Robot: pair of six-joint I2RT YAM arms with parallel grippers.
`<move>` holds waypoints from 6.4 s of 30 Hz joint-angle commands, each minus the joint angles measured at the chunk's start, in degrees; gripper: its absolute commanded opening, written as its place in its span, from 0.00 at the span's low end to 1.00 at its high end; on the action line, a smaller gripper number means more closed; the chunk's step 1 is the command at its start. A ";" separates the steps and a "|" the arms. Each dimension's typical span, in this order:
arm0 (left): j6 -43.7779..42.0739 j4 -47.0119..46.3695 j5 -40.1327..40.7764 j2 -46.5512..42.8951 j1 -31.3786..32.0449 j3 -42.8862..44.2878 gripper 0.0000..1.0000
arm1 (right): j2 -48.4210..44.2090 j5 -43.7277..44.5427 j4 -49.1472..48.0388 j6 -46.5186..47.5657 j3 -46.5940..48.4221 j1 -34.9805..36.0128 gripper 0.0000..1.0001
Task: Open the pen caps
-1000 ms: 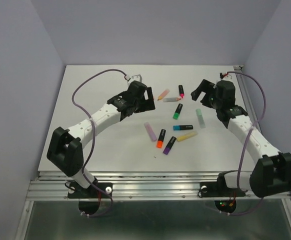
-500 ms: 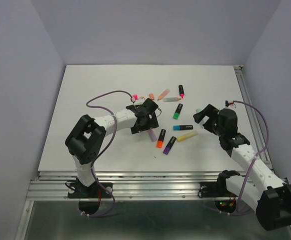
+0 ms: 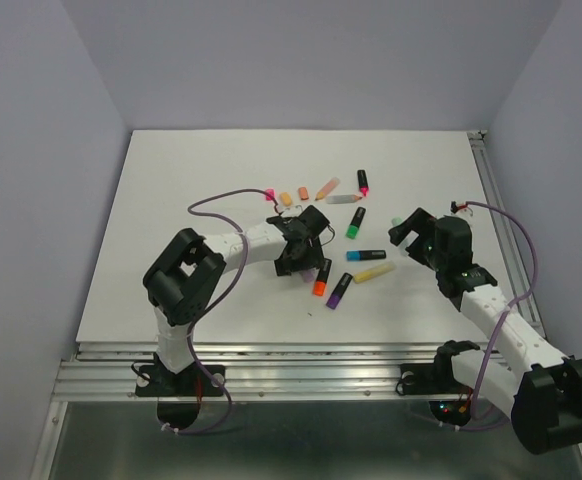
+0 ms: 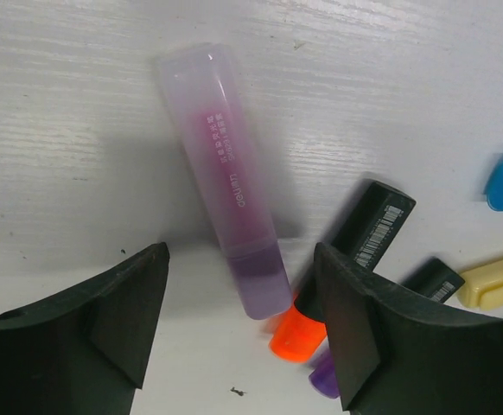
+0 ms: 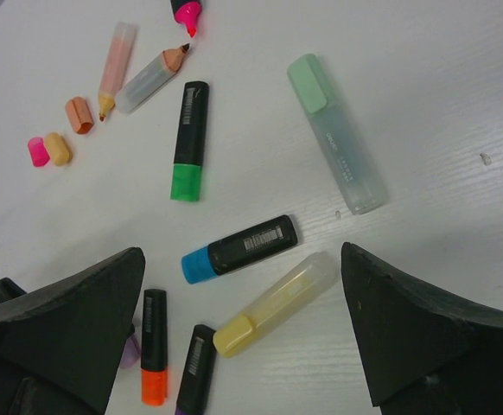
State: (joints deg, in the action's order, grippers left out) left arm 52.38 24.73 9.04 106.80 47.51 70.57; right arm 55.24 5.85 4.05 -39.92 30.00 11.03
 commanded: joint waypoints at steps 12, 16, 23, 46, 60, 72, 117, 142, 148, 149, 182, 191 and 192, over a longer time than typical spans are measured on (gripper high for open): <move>1.93 11.83 2.30 7.80 2.41 3.17 0.70 | -0.31 4.88 -1.24 0.37 -1.08 0.49 1.00; 1.76 12.45 1.25 9.38 2.42 1.86 0.68 | -0.93 4.44 -1.59 0.28 -1.43 0.49 1.00; 1.23 13.41 -0.07 11.49 2.68 0.89 0.53 | -3.29 4.87 -1.68 0.63 -2.14 0.40 1.00; -7.88 10.00 18.98 -10.20 4.70 -1.84 0.00 | -2.60 -25.16 -18.09 -2.34 -2.67 0.40 1.00; -29.61 -14.00 16.11 -23.22 11.47 -2.89 0.00 | 5.84 -31.60 -24.27 -8.16 11.22 7.50 1.00; -30.85 -16.21 10.13 -25.15 14.28 -2.62 0.00 | 12.95 -21.14 -24.35 -6.92 16.14 17.09 1.00; -12.82 -6.27 12.49 -30.08 14.83 -14.16 0.00 | 34.23 2.51 -7.83 10.91 40.14 5.59 0.01; -29.70 -3.73 6.70 8.50 -18.15 23.39 0.00 | 66.56 -9.19 7.98 23.40 67.72 -3.82 0.01; -29.79 -0.74 5.55 14.04 -19.47 28.48 0.00 | 73.95 -7.08 9.91 23.05 72.83 -3.73 0.05; -29.79 -0.30 5.47 14.48 -19.82 28.92 0.00 | 74.65 -6.82 10.01 23.05 73.36 -3.73 0.05; -29.71 0.24 -0.34 7.91 -17.37 27.01 0.90 | 54.29 -1.10 5.88 20.50 57.23 -3.73 1.00; -24.96 -7.06 0.46 -12.57 -6.04 1.61 0.99 | 22.57 -9.43 -3.60 11.37 22.07 -3.82 1.00; -24.09 -7.85 0.54 -13.80 -2.98 -1.63 0.99 | 19.84 -10.23 -5.18 10.66 15.16 -3.73 1.00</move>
State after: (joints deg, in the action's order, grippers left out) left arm 25.54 20.60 9.45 98.15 38.70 75.88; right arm 81.91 0.82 4.86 -24.58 60.14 7.20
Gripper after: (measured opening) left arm 0.986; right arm 0.998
